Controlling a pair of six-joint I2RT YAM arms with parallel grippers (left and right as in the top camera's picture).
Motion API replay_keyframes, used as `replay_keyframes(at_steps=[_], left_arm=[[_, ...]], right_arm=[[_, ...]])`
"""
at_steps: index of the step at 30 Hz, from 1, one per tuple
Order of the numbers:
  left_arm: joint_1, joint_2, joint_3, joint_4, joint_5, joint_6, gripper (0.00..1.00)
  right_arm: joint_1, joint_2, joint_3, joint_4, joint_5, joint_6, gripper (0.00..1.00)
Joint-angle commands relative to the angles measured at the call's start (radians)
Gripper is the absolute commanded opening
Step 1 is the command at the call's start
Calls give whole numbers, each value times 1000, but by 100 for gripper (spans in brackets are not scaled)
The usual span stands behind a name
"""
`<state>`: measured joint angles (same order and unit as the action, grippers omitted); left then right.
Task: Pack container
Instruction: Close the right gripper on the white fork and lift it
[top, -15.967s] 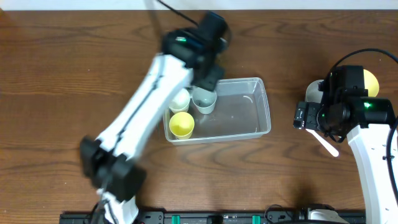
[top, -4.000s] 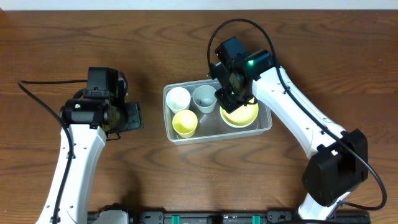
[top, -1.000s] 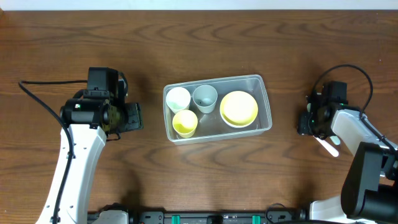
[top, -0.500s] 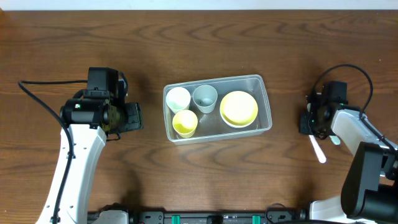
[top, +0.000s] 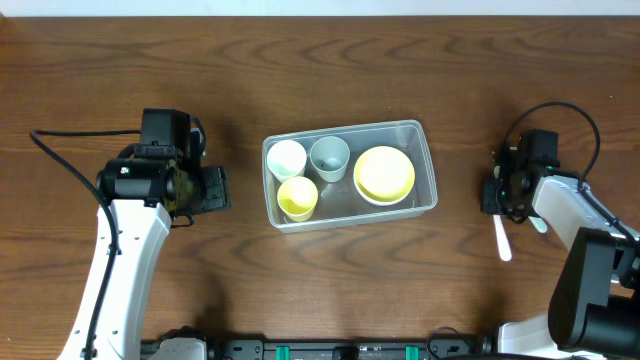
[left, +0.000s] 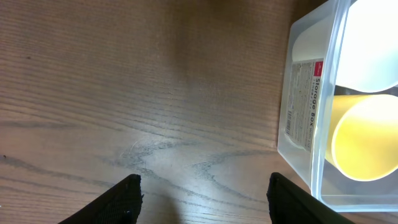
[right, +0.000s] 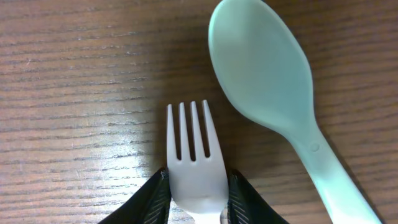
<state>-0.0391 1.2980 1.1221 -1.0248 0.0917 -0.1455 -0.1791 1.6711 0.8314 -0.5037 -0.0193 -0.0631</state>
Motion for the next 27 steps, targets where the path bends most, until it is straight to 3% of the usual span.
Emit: replay_keyframes(at_steps=[1,15,19,27], left_arm=[[5,-5,-4,-6,2,2,66],[5,-5,-4,-6,2,2,66],[5,-5,-4,-6,2,2,65],[5,-5,-4,-6,2,2,65]], right_arm=[[-4,48,-28,-2,-42,6,23],[-3,13,-2,9,-139,40,8],[6,-66,46,-35,-154,40,1],[138,-269,254,-207,-174,-31,1]])
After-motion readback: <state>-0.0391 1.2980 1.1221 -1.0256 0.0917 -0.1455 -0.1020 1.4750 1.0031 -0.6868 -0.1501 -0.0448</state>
